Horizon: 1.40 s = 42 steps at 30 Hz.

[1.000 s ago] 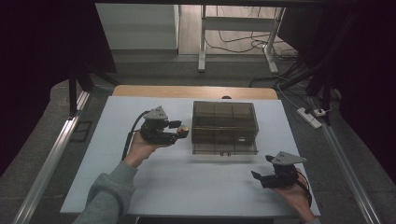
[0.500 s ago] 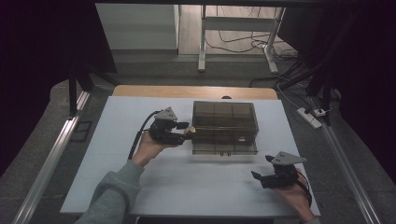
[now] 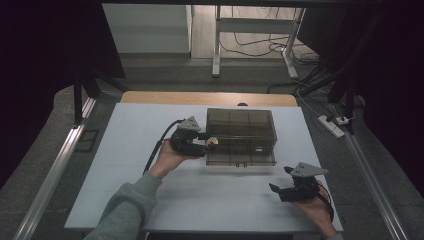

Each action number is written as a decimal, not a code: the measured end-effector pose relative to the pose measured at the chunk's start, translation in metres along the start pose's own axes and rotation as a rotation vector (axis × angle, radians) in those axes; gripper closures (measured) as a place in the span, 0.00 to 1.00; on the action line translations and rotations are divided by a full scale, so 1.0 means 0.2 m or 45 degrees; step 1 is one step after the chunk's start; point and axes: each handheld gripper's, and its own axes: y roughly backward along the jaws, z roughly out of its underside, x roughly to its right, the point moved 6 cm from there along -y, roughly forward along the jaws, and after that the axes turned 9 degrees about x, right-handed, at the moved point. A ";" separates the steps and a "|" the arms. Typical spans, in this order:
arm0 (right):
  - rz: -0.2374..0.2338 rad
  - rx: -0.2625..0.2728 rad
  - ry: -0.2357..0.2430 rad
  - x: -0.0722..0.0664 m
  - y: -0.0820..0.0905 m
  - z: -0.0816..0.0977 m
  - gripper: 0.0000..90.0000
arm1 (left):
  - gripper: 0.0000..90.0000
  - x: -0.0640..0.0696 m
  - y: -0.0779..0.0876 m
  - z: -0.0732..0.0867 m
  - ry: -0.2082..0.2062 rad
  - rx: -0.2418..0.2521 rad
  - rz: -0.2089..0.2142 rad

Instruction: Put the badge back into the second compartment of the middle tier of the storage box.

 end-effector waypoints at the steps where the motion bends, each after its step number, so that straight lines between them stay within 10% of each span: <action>1: 0.007 -0.005 0.004 0.00 0.00 0.00 0.15 | 0.51 0.00 -0.01 0.00 -0.002 -0.004 0.004; 42: -0.007 -0.015 0.004 0.00 0.00 0.01 0.15 | 0.51 0.12 -0.28 -0.03 -0.057 -0.052 0.108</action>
